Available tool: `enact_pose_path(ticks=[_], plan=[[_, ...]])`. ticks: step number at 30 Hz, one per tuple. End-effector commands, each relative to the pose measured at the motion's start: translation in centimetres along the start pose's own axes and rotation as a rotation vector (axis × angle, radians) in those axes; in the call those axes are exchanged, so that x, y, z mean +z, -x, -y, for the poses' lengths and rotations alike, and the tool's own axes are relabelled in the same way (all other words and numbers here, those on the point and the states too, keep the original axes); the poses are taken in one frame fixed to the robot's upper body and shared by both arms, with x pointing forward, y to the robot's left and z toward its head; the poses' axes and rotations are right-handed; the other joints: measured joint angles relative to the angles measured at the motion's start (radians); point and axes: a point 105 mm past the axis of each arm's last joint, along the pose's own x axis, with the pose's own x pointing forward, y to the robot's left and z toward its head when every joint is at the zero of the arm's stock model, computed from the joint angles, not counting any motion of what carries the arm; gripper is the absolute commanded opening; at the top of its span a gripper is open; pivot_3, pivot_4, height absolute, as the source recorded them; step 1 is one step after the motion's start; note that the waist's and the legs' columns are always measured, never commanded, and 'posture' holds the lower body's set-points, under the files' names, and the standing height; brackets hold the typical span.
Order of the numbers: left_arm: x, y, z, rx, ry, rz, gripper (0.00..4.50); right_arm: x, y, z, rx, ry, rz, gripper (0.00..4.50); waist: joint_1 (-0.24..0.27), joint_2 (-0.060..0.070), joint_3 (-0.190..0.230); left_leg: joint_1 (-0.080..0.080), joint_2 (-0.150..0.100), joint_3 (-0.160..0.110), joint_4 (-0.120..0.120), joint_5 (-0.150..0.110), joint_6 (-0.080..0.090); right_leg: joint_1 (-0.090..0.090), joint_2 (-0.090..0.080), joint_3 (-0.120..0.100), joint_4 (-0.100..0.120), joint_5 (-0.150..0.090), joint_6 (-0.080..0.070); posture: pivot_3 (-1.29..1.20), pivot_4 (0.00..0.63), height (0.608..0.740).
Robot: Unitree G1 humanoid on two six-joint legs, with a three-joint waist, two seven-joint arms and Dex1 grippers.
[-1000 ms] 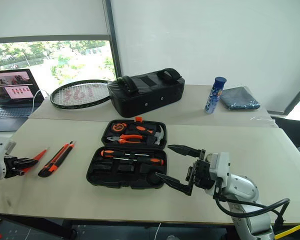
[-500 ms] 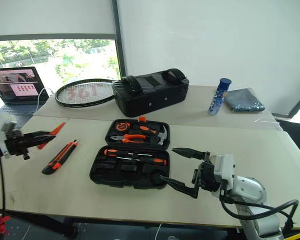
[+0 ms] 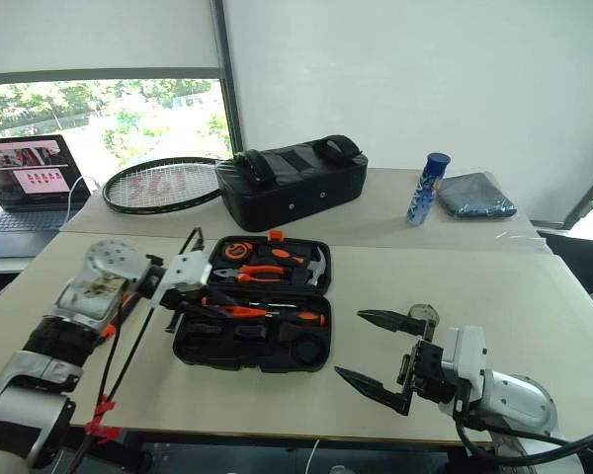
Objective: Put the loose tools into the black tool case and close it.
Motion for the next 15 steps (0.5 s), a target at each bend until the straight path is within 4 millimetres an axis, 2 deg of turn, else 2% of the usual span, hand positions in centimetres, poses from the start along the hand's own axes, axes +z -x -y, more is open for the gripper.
enact_pose_path(ticks=[1,10,15], plan=[[-0.2,0.2,-1.2,0.044,0.001,-0.054,0.43,0.9,-0.3,-0.4,-0.019,0.033,0.022,4.50,-0.002,0.000,0.000,0.000,0.000,-0.001,0.000,0.000,0.000,0.000,0.000,0.000,0.000,0.000,0.000,0.00,0.150,0.740],[-1.8,0.6,0.4,-0.040,0.040,-0.121,0.43,0.5,-0.2,-0.6,-0.041,0.029,0.012,4.50,0.000,0.000,0.000,-0.001,0.000,-0.001,0.001,0.000,0.000,0.000,0.000,-0.001,0.000,0.000,0.000,0.00,0.150,0.740],[-2.8,0.8,0.7,-0.013,0.082,-0.167,0.43,0.5,-0.4,-0.4,-0.032,0.037,0.014,4.50,0.000,0.000,0.000,-0.001,0.000,-0.002,0.001,0.000,0.000,0.000,0.000,-0.001,0.000,0.000,0.000,0.00,0.150,0.740]])
